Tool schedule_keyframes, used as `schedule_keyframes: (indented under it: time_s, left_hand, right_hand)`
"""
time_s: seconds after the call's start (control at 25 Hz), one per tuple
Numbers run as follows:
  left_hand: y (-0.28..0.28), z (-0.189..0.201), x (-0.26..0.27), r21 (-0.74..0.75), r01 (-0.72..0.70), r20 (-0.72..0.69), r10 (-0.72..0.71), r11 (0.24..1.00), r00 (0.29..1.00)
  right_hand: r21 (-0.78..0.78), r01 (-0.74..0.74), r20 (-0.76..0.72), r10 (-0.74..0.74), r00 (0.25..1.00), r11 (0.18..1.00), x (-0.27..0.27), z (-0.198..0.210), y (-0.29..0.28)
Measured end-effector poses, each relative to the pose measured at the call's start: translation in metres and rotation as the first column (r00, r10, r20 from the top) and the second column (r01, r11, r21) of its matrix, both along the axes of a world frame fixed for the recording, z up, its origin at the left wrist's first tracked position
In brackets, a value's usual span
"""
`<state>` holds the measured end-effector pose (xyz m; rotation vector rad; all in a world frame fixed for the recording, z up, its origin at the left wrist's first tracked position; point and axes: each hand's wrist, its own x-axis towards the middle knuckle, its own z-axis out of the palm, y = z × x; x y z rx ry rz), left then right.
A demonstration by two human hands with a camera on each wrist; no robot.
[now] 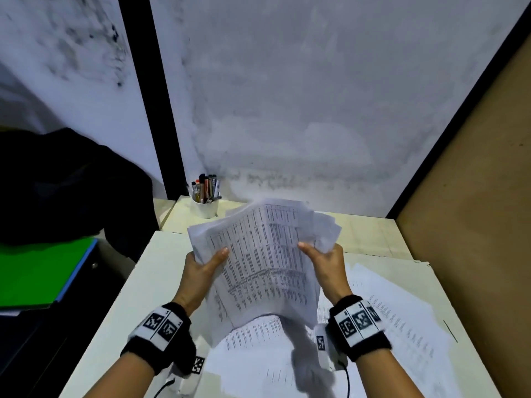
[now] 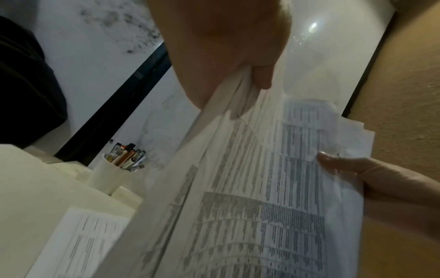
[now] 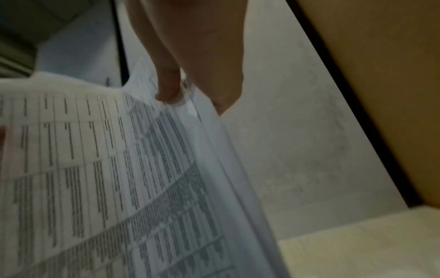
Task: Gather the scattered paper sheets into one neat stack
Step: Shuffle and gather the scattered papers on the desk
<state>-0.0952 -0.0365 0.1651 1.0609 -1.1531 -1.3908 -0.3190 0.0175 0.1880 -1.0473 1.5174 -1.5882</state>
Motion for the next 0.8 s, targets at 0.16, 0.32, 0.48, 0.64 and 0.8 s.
schedule_keyframes:
  time_s: [0.16,0.32,0.48,0.64,0.8]
  left_hand:
    - [0.003,0.002,0.015,-0.014,0.070,-0.022,-0.071,0.997,0.997]
    - [0.015,-0.006,0.021,0.009,0.242,0.075,-0.242,0.970,0.967]
    - [0.019,-0.007,0.017,0.053,0.346,0.034,-0.348,0.937,0.937]
    - [0.017,-0.002,0.004,0.024,0.330,0.042,-0.330,0.944,0.943]
    - [0.016,0.011,0.000,-0.024,0.203,0.004,-0.203,0.979,0.979]
  right_hand:
    - [-0.028,-0.114,0.079,0.116,0.990,0.993,-0.019,-0.004,0.012]
    - [0.128,-0.299,0.086,0.290,0.953,0.946,-0.025,-0.026,0.021]
    - [0.168,-0.428,0.120,0.413,0.903,0.888,-0.029,-0.030,0.019]
    - [0.168,-0.501,0.124,0.486,0.865,0.849,-0.026,-0.025,0.013]
    - [0.071,-0.351,0.089,0.344,0.935,0.934,-0.026,-0.015,0.015]
